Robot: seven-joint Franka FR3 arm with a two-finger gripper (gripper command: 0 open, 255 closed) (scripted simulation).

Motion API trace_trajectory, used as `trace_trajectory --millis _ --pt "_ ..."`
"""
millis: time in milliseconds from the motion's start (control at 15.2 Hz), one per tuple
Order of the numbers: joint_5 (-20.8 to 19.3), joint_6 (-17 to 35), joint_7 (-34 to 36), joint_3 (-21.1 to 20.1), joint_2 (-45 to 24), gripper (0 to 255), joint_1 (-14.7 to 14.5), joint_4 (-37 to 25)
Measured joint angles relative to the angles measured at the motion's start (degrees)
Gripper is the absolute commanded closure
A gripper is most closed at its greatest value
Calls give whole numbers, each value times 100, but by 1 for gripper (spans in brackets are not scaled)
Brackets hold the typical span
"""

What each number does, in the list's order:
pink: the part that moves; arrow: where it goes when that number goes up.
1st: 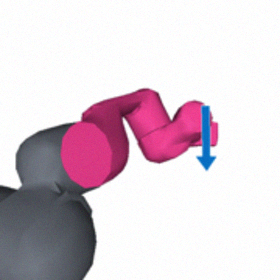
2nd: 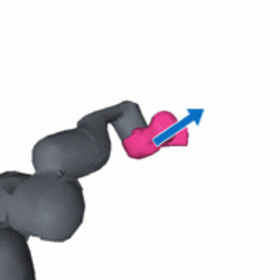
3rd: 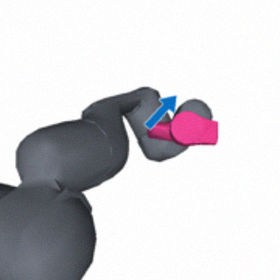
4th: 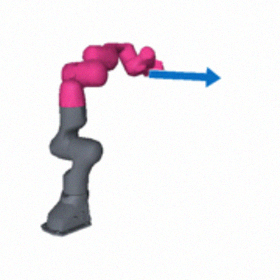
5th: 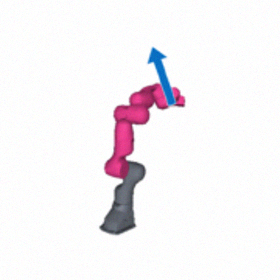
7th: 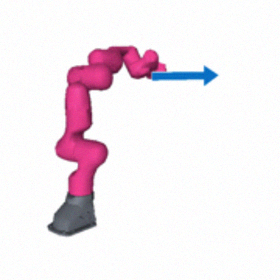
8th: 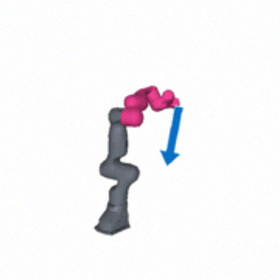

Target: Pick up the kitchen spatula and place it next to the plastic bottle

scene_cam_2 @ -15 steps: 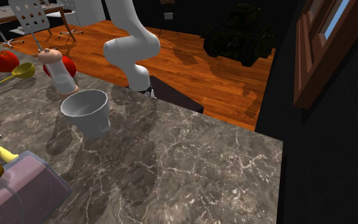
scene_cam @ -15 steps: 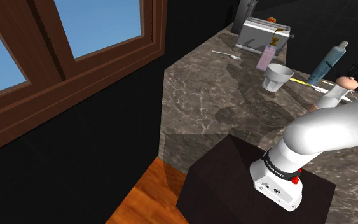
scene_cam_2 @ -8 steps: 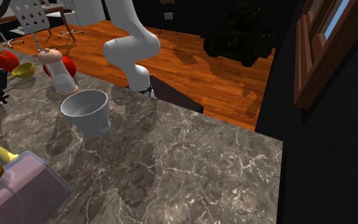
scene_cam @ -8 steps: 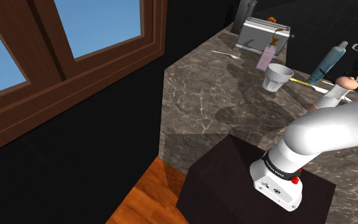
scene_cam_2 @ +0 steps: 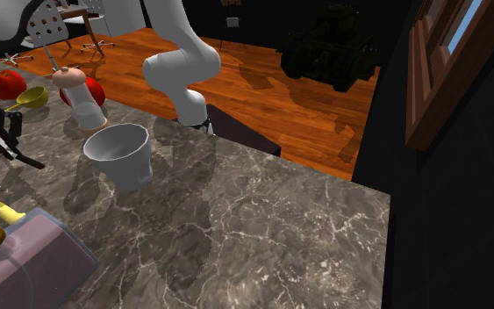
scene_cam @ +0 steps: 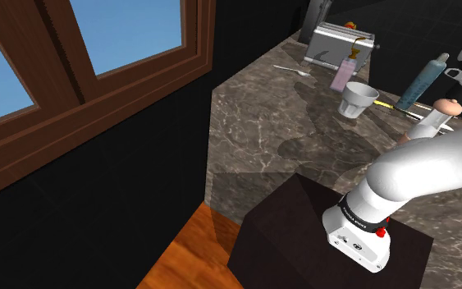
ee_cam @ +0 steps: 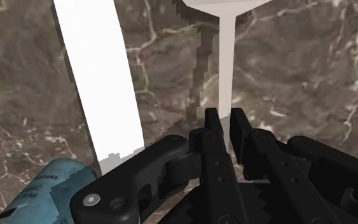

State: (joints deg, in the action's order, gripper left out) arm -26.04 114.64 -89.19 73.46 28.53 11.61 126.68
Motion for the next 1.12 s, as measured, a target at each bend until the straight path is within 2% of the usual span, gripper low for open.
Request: trace_trajectory --millis 396,462,858,1122 --pt "-4 57 0 50 -17 255 -34 30" --pt "-4 57 0 50 -17 0 -34 30" --pt "-4 57 0 50 -17 0 -34 30" --pt "59 -492 -12 -378 108 0 201 -329"
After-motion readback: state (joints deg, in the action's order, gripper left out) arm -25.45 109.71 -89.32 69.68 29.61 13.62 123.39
